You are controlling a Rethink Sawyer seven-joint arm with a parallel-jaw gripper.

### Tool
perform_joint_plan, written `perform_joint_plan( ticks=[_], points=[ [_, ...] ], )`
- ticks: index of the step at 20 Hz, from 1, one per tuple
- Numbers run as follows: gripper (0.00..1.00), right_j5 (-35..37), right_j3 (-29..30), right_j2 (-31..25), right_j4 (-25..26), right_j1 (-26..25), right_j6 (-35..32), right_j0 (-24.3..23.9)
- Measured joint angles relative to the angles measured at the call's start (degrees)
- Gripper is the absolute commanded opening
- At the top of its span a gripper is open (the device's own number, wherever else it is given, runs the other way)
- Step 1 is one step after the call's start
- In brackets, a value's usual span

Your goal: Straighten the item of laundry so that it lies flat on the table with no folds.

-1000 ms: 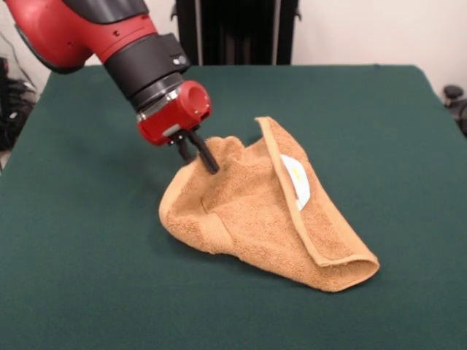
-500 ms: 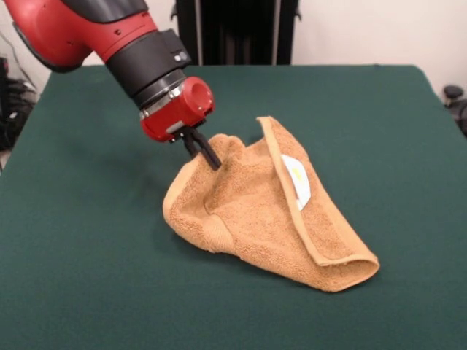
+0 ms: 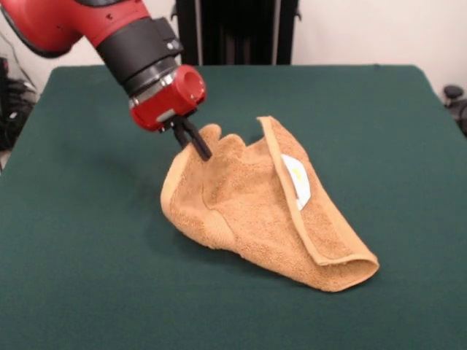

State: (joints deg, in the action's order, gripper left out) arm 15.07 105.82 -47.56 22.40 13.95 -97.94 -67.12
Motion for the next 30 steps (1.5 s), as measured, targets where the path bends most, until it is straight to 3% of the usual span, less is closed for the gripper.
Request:
perform_joint_plan(
  ticks=[9, 13, 22, 30],
  points=[
    [0.00, 0.4, 8.9, 2.0, 0.1, 13.8, 0.0, -0.8],
    [0.00, 2.1, 10.1, 3.5, 0.1, 18.4, 0.0, -0.8],
    [0.00, 5.8, 10.0, 6.7, 0.1, 23.7, 0.0, 0.6],
    [0.00, 5.8, 9.7, 8.3, 0.1, 24.0, 0.0, 1.1]
  ],
)
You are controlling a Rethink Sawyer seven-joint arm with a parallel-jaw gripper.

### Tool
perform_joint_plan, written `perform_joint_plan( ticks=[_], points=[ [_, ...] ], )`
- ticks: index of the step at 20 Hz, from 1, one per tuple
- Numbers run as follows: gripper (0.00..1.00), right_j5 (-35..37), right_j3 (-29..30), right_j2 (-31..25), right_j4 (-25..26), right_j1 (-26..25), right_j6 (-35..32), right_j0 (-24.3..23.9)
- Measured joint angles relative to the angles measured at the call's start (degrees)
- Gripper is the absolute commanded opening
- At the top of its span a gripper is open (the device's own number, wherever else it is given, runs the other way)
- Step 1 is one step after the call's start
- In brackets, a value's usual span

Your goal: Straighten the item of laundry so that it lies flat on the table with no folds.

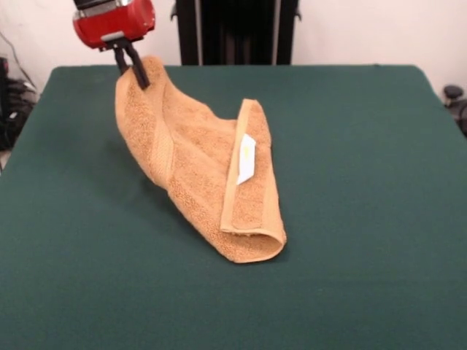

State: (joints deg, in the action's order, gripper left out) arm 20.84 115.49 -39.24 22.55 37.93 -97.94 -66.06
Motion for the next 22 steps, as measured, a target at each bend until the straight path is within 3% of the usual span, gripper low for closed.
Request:
perform_joint_plan(
  ticks=[2, 3, 22],
  points=[
    [0.00, 0.0, -0.1, 0.3, 0.0, 0.0, 0.0, 0.0],
    [1.00, 0.0, -0.1, 0.5, 0.0, 0.0, 0.0, 0.0],
    [1.00, 0.0, -0.4, 0.5, 0.0, -0.2, 0.0, -0.5]
  ],
)
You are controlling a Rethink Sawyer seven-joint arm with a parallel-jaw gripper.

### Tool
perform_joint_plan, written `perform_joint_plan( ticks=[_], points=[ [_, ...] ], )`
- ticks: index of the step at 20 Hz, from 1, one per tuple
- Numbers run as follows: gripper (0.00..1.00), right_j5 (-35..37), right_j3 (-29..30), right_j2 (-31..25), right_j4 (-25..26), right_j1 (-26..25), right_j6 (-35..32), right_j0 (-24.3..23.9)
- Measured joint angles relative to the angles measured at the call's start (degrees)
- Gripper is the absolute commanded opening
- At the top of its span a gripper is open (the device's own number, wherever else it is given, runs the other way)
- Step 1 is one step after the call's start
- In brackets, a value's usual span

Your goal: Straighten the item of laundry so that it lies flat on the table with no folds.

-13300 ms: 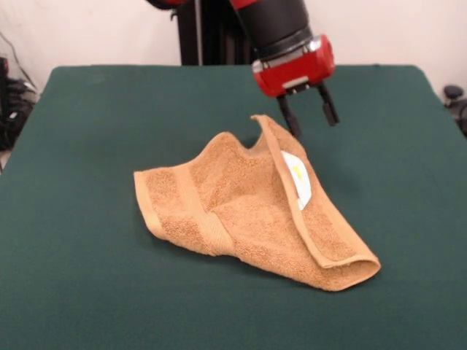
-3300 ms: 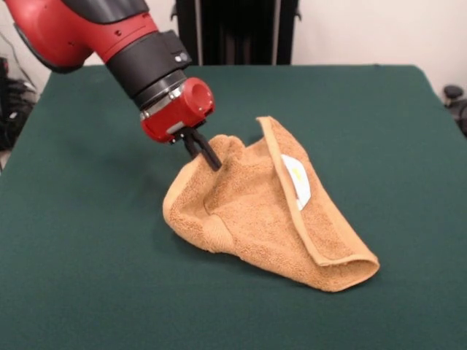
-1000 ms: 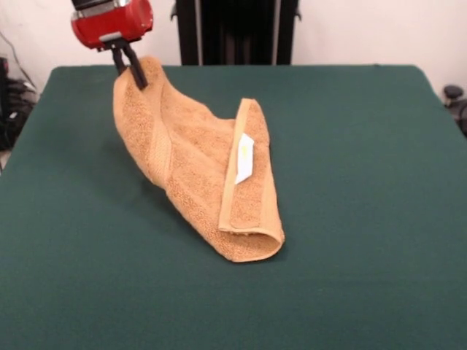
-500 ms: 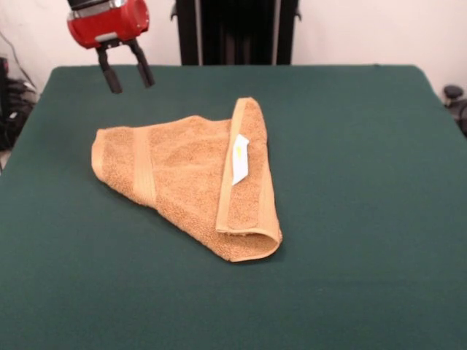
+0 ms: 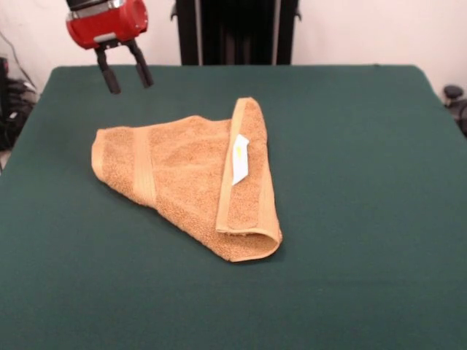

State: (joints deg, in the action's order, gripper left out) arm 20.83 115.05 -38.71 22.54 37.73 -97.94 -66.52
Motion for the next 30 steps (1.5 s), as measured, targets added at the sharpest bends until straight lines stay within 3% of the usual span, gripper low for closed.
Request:
perform_joint_plan(
  ticks=[7, 15, 20, 26, 30],
  points=[
    [1.00, -5.2, -0.8, 2.5, 0.0, 0.0, 0.0, 3.0],
    [1.00, -22.4, -1.7, 9.3, -1.4, -0.1, 0.0, 13.3],
    [1.00, -29.0, -1.4, 12.2, -6.2, -0.1, -0.1, 16.8],
    [1.00, -30.8, -1.1, 13.8, -11.0, -0.1, -0.4, 17.5],
    [1.00, -30.7, -1.1, 13.0, -11.5, -1.1, -0.4, 16.0]
  ],
)
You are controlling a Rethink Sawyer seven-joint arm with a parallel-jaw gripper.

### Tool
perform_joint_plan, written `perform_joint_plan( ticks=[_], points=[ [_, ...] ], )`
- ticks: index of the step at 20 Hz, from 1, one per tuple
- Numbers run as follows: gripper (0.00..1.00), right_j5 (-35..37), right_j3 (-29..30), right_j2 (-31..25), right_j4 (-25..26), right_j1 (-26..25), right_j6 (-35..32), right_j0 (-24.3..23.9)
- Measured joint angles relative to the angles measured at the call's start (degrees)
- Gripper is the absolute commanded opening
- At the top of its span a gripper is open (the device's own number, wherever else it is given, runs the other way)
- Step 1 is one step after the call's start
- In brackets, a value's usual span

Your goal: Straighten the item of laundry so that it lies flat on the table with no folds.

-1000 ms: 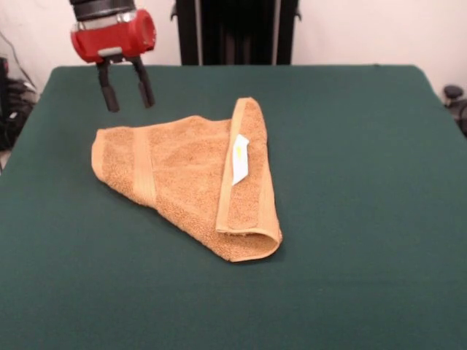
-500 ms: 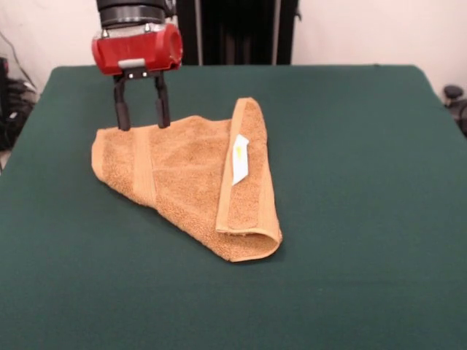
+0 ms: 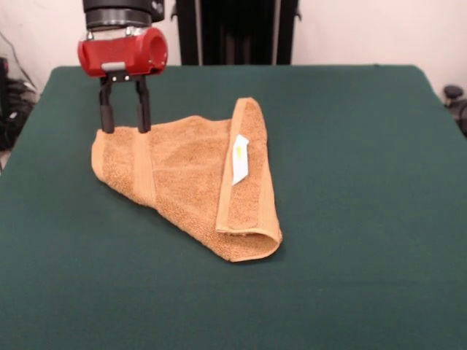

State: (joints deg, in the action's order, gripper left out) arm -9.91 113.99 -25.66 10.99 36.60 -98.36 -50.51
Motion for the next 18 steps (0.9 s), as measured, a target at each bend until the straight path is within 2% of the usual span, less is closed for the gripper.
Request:
perform_joint_plan(
  ticks=[7, 18],
  points=[
    [1.00, 0.0, 0.3, -3.7, -0.1, -5.8, 0.0, -4.7],
    [1.00, 0.0, 4.1, -8.4, -2.3, -9.8, 0.0, -6.1]
  ],
)
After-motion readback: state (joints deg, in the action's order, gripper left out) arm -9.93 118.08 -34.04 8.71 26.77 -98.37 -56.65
